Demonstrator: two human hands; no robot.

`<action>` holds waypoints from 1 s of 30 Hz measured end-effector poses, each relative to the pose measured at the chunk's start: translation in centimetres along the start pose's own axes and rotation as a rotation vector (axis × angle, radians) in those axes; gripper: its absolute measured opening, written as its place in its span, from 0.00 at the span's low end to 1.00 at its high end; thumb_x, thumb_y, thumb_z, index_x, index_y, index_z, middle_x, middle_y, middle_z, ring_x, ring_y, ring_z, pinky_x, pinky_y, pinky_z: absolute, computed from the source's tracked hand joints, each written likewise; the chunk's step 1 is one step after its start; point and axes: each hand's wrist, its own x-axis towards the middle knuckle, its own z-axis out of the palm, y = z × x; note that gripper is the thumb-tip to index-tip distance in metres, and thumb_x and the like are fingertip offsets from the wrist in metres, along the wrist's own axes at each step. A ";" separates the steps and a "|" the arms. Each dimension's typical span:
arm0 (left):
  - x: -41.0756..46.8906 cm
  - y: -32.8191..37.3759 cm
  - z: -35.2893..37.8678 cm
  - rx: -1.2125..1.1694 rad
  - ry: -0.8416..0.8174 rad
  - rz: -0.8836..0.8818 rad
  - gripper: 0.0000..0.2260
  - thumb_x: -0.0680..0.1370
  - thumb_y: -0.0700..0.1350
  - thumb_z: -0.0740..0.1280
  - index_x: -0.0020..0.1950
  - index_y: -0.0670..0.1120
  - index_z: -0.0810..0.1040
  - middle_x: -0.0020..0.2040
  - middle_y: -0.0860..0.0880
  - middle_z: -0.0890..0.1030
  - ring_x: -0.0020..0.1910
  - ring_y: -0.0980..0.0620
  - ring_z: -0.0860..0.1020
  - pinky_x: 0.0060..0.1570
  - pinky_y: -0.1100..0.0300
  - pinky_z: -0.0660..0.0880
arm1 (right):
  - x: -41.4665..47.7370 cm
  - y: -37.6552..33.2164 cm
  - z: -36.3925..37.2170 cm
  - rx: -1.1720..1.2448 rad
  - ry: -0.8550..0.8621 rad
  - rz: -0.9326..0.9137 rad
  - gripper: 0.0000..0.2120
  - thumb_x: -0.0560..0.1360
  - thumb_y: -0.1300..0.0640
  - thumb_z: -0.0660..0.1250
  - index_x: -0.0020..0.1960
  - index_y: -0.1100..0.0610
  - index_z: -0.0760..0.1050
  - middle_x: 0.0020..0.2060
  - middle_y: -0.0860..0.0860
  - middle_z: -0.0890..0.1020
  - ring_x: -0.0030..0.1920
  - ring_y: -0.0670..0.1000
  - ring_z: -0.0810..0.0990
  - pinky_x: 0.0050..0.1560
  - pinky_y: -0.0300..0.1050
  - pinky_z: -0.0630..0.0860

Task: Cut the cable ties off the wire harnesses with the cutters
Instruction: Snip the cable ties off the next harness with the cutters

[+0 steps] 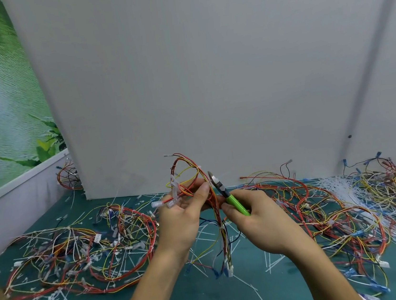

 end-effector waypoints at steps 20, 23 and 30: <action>0.0 -0.1 -0.4 0.248 -0.010 0.190 0.04 0.75 0.40 0.75 0.46 0.49 0.87 0.41 0.49 0.87 0.37 0.54 0.85 0.39 0.68 0.77 | -0.1 -0.2 0.0 -0.019 -0.062 0.068 0.06 0.83 0.50 0.64 0.51 0.50 0.78 0.34 0.46 0.75 0.31 0.43 0.69 0.33 0.35 0.67; 0.0 -0.1 -0.5 0.251 -0.017 0.184 0.06 0.76 0.41 0.75 0.47 0.52 0.87 0.42 0.49 0.87 0.41 0.50 0.86 0.42 0.63 0.81 | -0.1 -0.2 0.0 -0.032 -0.057 0.071 0.07 0.84 0.50 0.64 0.50 0.51 0.77 0.36 0.51 0.76 0.31 0.44 0.68 0.33 0.37 0.66; 0.1 0.1 -0.8 0.252 -0.038 0.166 0.04 0.76 0.41 0.74 0.50 0.46 0.86 0.43 0.47 0.87 0.40 0.44 0.87 0.45 0.57 0.83 | -0.1 -0.4 0.6 -0.051 -0.015 0.086 0.11 0.84 0.50 0.63 0.48 0.57 0.74 0.39 0.58 0.78 0.32 0.46 0.67 0.32 0.40 0.65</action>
